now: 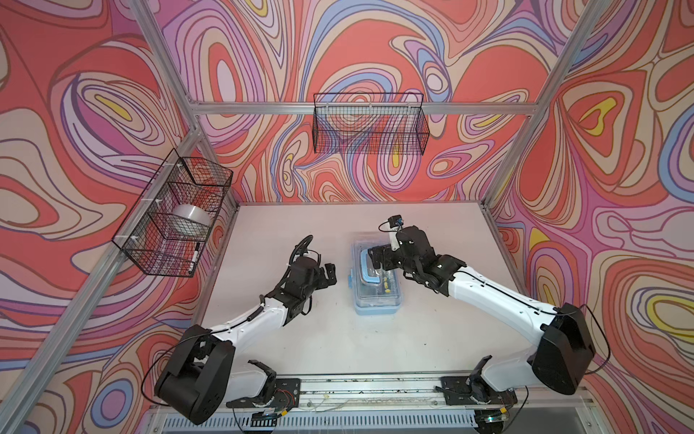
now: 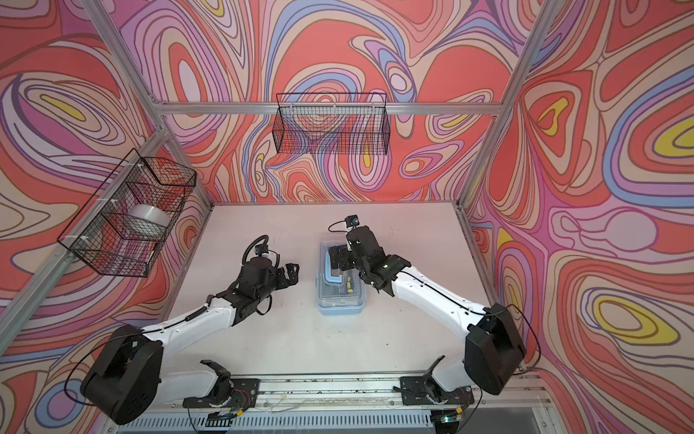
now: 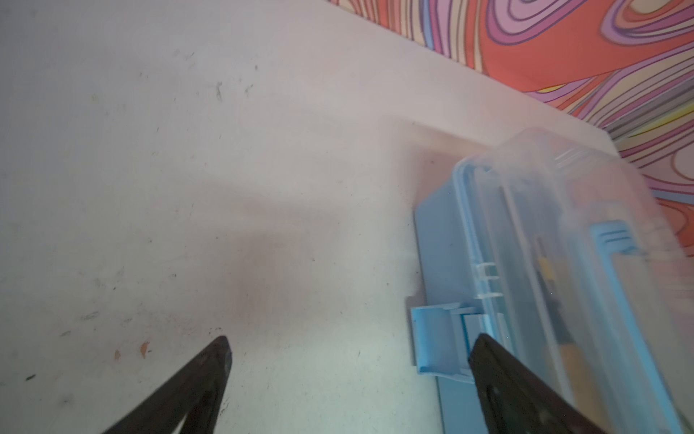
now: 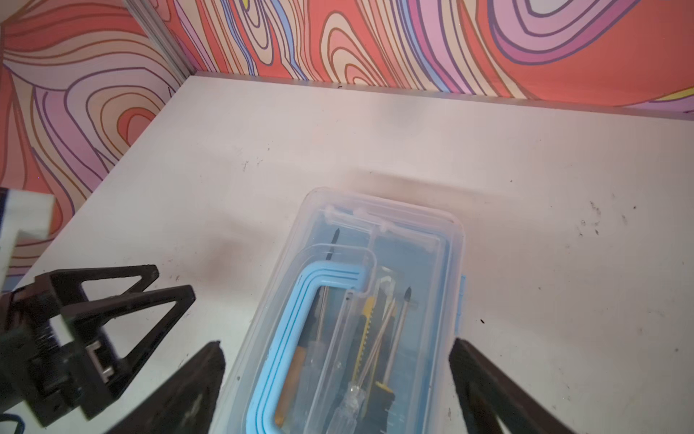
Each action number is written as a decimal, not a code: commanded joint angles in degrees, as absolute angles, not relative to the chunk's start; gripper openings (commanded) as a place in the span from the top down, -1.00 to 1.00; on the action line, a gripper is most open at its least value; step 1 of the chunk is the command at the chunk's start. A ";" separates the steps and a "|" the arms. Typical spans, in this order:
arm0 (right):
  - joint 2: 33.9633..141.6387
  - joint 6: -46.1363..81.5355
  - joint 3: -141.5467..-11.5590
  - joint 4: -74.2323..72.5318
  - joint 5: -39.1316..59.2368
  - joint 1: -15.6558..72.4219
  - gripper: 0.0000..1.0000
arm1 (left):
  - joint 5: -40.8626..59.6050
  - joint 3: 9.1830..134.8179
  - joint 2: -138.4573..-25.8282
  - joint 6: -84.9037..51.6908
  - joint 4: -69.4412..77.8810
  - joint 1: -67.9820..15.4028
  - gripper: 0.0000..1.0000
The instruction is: Pack the tool kit
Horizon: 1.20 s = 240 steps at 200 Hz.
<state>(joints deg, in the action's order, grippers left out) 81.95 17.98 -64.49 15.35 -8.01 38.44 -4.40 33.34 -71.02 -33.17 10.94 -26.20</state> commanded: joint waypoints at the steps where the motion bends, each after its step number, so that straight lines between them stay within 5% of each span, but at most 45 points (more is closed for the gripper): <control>1: 79.43 21.78 -63.87 14.95 -8.06 38.07 -0.89 | 1.11 32.52 -66.68 -29.49 9.94 -25.93 -1.00; 25: 80.22 25.66 -61.10 15.05 -9.80 38.06 -0.68 | 0.78 30.42 -64.83 -28.79 8.04 -29.00 -0.97; 68: 79.16 29.27 -56.51 12.59 -5.56 38.08 -0.62 | -2.24 24.75 -65.11 -28.36 10.76 -34.60 -0.91; 240: 82.48 24.34 -57.84 11.89 -4.05 38.06 -0.59 | 0.08 21.96 -80.61 -27.92 26.39 -41.20 -0.79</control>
